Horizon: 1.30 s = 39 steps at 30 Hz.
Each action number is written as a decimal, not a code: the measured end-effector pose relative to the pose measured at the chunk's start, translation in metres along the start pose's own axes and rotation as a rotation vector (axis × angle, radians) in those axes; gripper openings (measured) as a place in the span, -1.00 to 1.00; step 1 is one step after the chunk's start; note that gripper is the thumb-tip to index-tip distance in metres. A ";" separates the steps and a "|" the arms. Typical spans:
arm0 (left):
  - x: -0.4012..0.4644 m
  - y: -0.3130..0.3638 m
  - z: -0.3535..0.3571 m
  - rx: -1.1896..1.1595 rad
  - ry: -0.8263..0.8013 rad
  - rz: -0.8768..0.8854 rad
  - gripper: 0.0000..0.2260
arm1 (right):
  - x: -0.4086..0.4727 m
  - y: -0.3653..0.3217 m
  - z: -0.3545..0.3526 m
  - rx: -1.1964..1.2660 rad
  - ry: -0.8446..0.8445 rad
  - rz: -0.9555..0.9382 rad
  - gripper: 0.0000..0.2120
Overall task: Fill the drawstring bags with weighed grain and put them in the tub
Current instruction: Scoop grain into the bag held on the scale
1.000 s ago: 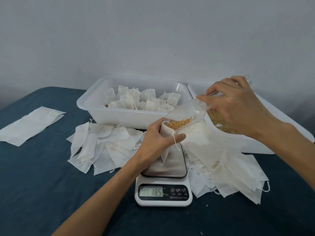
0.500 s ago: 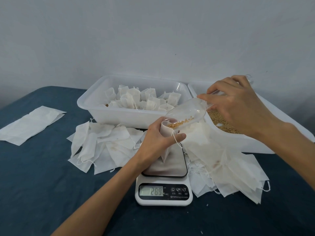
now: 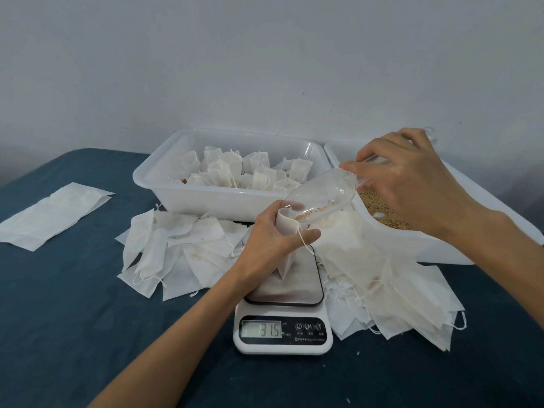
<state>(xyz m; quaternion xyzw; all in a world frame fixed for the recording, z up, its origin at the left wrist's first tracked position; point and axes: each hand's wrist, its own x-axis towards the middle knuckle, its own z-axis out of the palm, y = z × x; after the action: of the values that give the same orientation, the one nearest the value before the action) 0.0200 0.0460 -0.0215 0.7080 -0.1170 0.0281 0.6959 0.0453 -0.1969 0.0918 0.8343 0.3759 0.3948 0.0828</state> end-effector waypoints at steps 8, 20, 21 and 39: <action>0.000 0.000 -0.001 -0.013 -0.006 0.005 -0.59 | 0.000 -0.002 -0.001 0.023 -0.036 0.036 -0.58; 0.003 -0.007 0.000 0.070 -0.036 0.037 -0.81 | -0.026 0.025 0.026 0.502 -0.261 0.582 -0.69; 0.003 -0.008 0.001 0.083 -0.041 0.056 -0.89 | -0.031 0.032 0.028 0.538 -0.274 0.676 -0.72; 0.080 0.071 -0.116 0.130 0.434 0.161 -0.76 | -0.041 0.022 0.054 0.079 -0.258 0.886 -0.79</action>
<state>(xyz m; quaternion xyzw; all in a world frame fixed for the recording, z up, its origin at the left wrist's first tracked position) 0.0979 0.1506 0.0678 0.7171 -0.0186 0.2425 0.6531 0.0799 -0.2321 0.0398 0.9593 -0.0155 0.2705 -0.0795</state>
